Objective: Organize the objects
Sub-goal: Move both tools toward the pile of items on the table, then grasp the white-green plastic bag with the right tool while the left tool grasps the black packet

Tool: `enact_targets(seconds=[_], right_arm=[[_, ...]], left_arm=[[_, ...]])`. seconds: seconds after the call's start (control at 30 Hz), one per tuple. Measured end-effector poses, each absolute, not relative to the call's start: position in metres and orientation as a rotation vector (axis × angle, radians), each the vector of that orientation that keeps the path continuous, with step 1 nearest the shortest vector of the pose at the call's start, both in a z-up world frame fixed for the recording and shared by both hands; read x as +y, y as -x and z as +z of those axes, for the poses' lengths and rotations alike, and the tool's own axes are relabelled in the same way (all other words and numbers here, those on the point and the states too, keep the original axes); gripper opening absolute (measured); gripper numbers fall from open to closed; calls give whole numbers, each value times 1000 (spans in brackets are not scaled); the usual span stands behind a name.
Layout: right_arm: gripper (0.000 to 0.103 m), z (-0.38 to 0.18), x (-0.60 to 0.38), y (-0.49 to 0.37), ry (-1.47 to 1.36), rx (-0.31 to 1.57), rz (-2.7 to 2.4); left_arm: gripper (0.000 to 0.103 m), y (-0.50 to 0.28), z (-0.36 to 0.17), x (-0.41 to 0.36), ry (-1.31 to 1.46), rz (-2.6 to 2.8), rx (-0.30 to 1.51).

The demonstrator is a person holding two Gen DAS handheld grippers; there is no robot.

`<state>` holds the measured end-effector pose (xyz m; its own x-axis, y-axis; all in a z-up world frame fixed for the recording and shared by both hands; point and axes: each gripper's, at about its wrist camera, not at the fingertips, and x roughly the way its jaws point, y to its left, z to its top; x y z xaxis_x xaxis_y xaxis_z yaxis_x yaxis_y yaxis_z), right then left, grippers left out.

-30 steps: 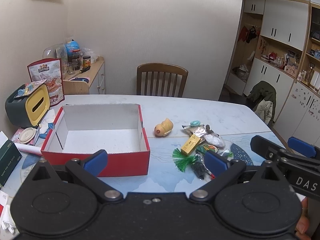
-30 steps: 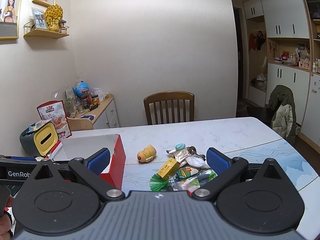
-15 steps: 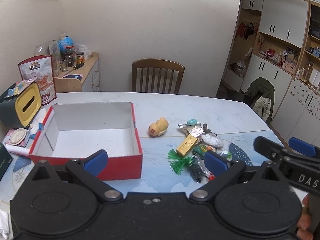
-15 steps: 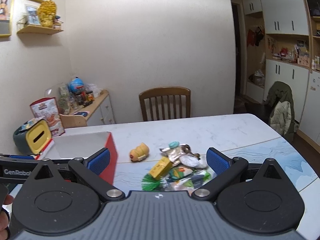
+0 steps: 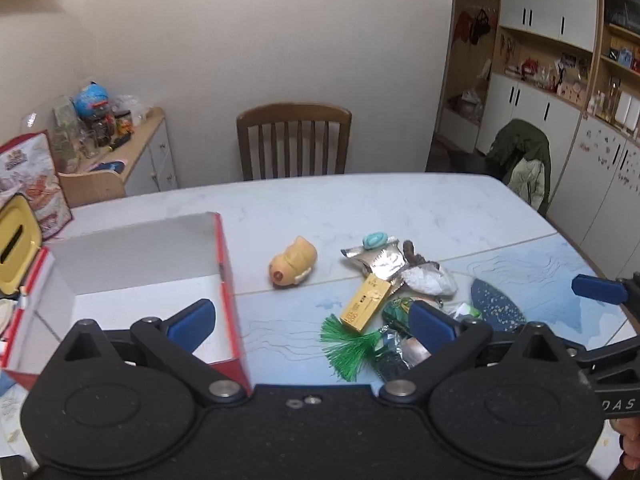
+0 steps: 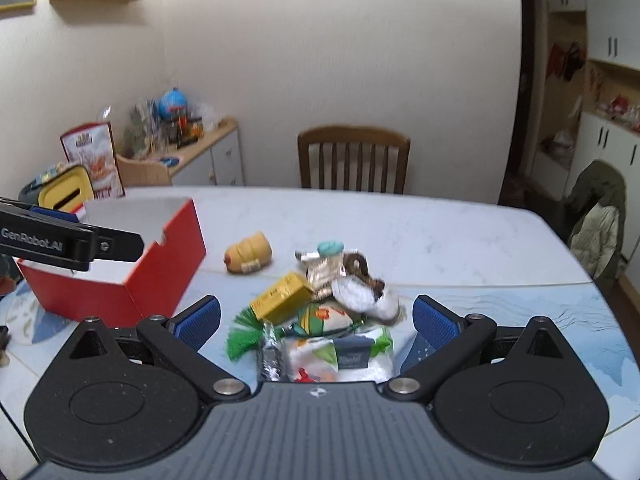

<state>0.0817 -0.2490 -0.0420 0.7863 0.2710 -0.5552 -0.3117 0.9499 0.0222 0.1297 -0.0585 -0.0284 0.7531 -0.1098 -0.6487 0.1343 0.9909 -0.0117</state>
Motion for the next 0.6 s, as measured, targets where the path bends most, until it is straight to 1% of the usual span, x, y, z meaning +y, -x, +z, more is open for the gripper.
enact_targets(seconds=[0.27, 0.6], right_arm=[[103, -79, -254, -119, 198, 674, 376], [102, -104, -283, -170, 162, 773, 316]], left_arm=[[103, -155, -66, -75, -2, -143, 823], [103, -170, -102, -104, 0, -136, 899]])
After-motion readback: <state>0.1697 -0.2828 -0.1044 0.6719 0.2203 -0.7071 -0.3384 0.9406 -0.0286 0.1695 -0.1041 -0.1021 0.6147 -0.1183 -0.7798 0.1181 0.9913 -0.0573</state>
